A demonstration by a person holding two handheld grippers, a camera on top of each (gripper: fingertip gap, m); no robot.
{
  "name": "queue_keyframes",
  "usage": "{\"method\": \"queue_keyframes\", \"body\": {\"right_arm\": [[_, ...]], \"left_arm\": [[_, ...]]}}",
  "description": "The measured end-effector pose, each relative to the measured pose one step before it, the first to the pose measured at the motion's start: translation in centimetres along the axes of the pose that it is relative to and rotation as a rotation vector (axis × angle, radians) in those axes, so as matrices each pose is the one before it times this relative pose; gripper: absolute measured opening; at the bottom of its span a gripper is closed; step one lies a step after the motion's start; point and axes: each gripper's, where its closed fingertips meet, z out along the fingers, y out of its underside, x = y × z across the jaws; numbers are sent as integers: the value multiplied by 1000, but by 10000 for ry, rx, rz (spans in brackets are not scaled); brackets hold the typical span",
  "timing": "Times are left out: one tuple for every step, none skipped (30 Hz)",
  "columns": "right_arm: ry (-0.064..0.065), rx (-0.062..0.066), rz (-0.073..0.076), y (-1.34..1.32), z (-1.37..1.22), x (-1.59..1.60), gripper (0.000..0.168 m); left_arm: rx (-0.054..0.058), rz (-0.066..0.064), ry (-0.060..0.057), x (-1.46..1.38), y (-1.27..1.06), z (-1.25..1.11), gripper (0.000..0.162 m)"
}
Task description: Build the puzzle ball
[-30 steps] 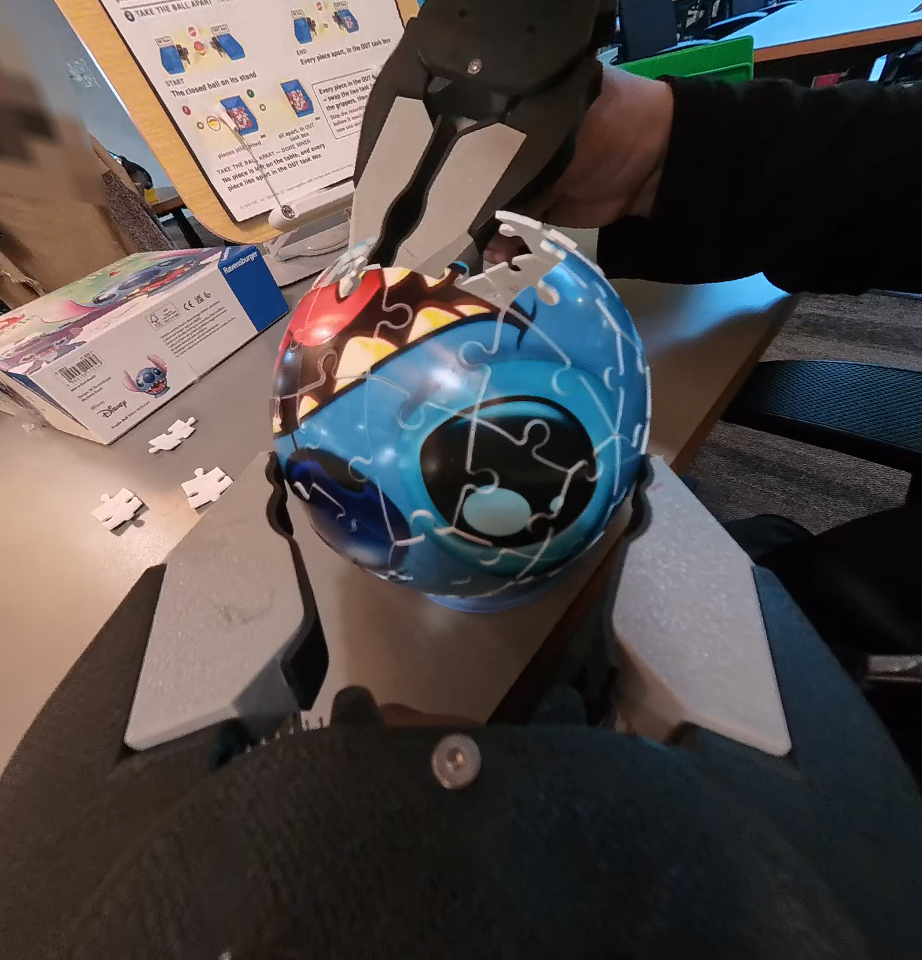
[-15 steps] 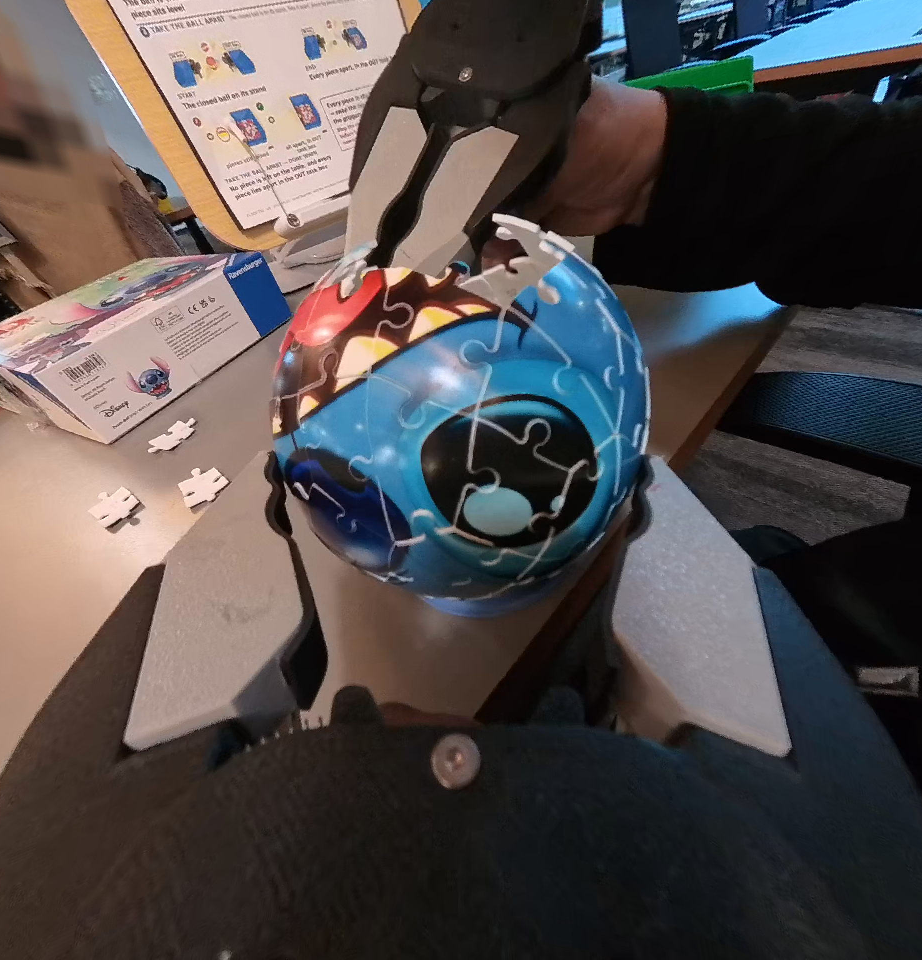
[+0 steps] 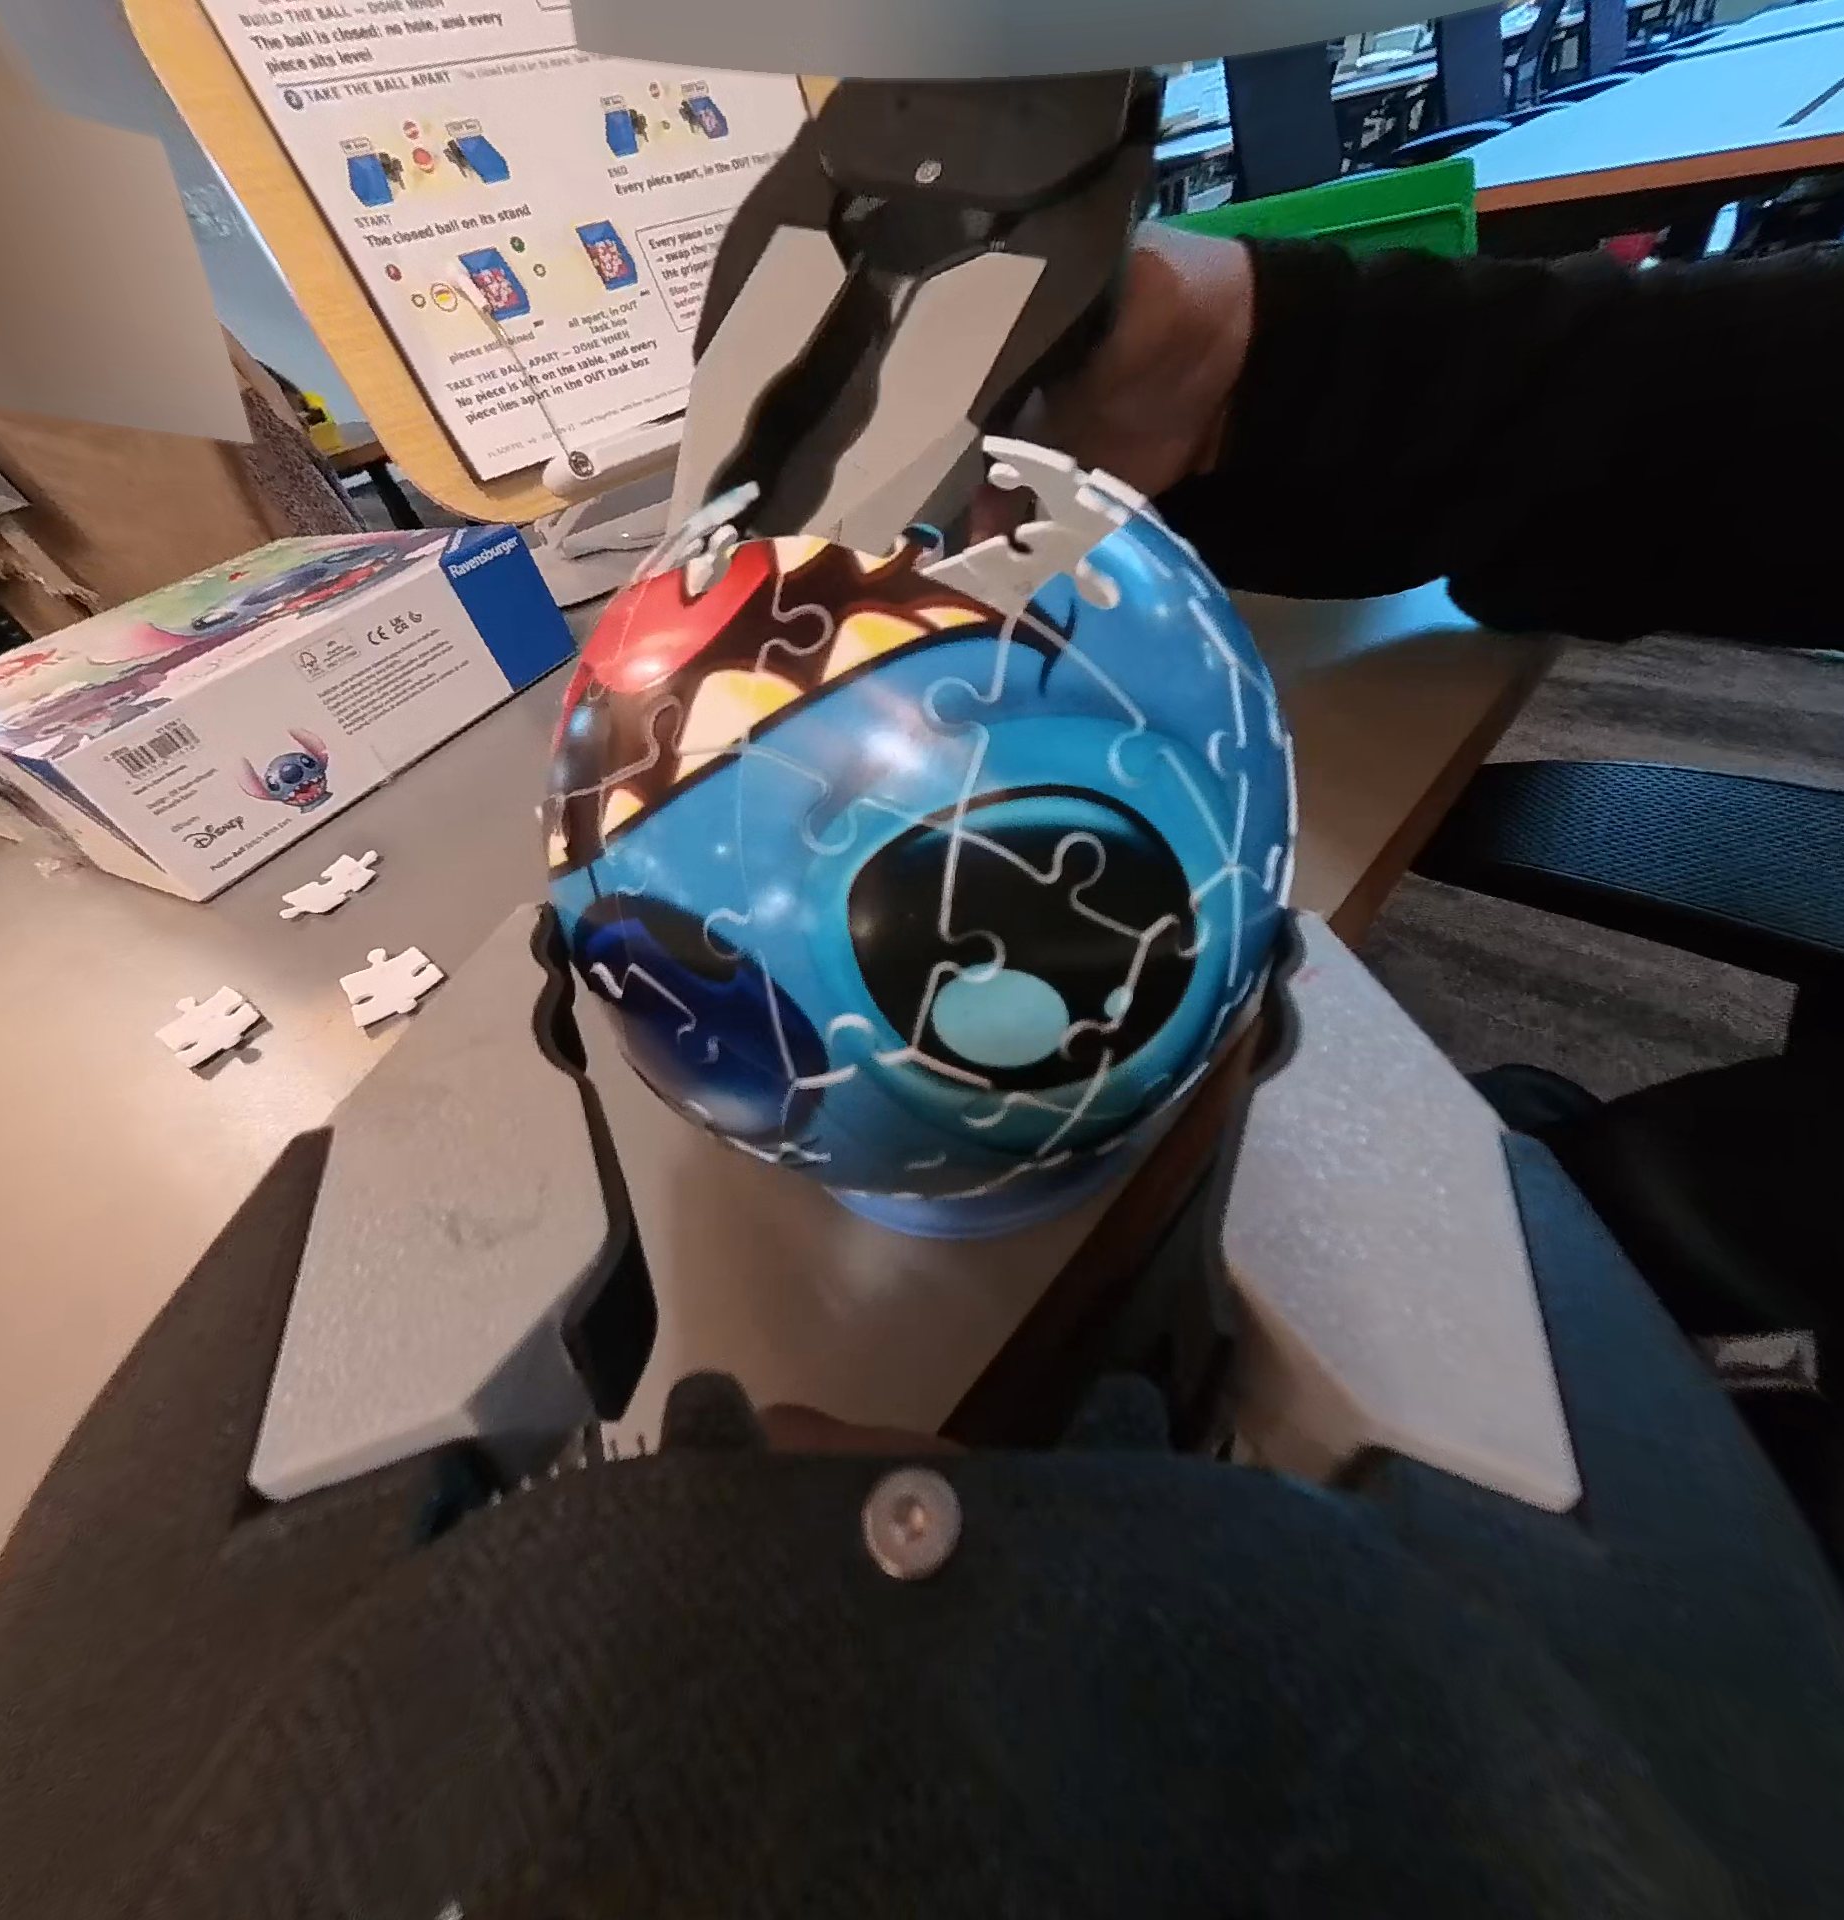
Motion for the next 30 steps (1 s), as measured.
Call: {"method": "queue_keyframes", "body": {"right_arm": [[-203, 226, 107, -69, -238, -95, 23], [-278, 274, 105, -73, -300, -197, 23], [-219, 289, 118, -80, -323, -35, 23], [-73, 270, 160, 51, -403, 296, 21], [-68, 288, 255, 135, -539, 464, 21], [-172, 344, 368, -85, -403, 201, 22], [-225, 378, 478, -143, -377, 183, 22], [-258, 309, 565, -73, -308, 98, 22], [-313, 184, 605, 81, -250, 14, 23], [-295, 114, 621, 149, -231, 19, 28], [-242, 95, 619, 127, -236, 14, 34], [-253, 81, 571, 107, -234, -126, 42], [-246, 68, 444, 102, -204, -268, 49], [-98, 36, 305, 154, -145, -183, 53], [43, -28, 159, 237, -94, -110, 56], [35, -77, 39, 331, -17, -202, 58], [1, -125, -10, 402, 71, -308, 59], [18, -158, 13, 433, 165, -277, 61], [23, -159, 86, 444, 261, -272, 64], [12, -181, 165, 481, 352, -270, 68], [64, -225, 196, 572, 376, -202, 69], [83, -240, 145, 521, 374, -105, 71], [63, -208, 85, 445, 380, -154, 74], [58, -183, 51, 398, 381, -212, 74], [18, -155, 23, 371, 346, -271, 74], [-32, -59, 2, 163, 236, -285, 75], [-45, 34, 19, 11, 214, -249, 75], [-63, 43, 41, -31, 222, -208, 76], [-67, -8, 24, 35, 235, -155, 77], [-37, -42, -3, 71, 184, -50, 79]], "left_arm": [[46, -57, 76, 7, -31, -62, 128], [58, -46, 76, -3, -35, -66, 128], [44, -5, 61, -9, -6, -64, 127], [31, 26, 40, -9, 17, -34, 127], [36, 41, 29, 5, 10, -19, 127], [16, 60, 16, -5, 31, -11, 127], [-8, 69, 20, -4, 51, -16, 127], [-37, 73, 44, 15, 75, -45, 126], [-69, 36, 84, 39, 96, -103, 126], [-45, -31, 110, 53, 63, -175, 126], [-30, -104, 112, 1, 33, -231, 124], [-17, -178, 103, -41, 15, -265, 122], [-12, -221, 106, -72, -6, -273, 122], [-4, -224, 96, -124, -31, -264, 122], [14, -190, 70, -166, -41, -229, 121], [8, -155, 27, -225, -14, -169, 121], [-3, -155, 25, -248, 44, -110, 121], [-32, -199, 78, -155, 117, -24, 123], [-60, -270, 128, -27, 142, 66, 123], [-106, -259, 173, 126, 171, 128, 123], [-99, -195, 179, 226, 92, 139, 123], [-25, -126, 189, 303, -91, 99, 124], [46, -87, 211, 343, -265, -1, 124], [70, -124, 184, 249, -356, -79, 124], [33, -155, 156, 132, -350, -137, 123], [-15, -120, 93, -30, -267, -146, 123], [-84, -51, 20, -197, -126, -91, 123], [-174, 0, -22, -261, 60, 79, 124], [-229, 53, 19, -163, 220, 230, 123], [-279, 59, -15, -156, 323, 328, 123]]}}
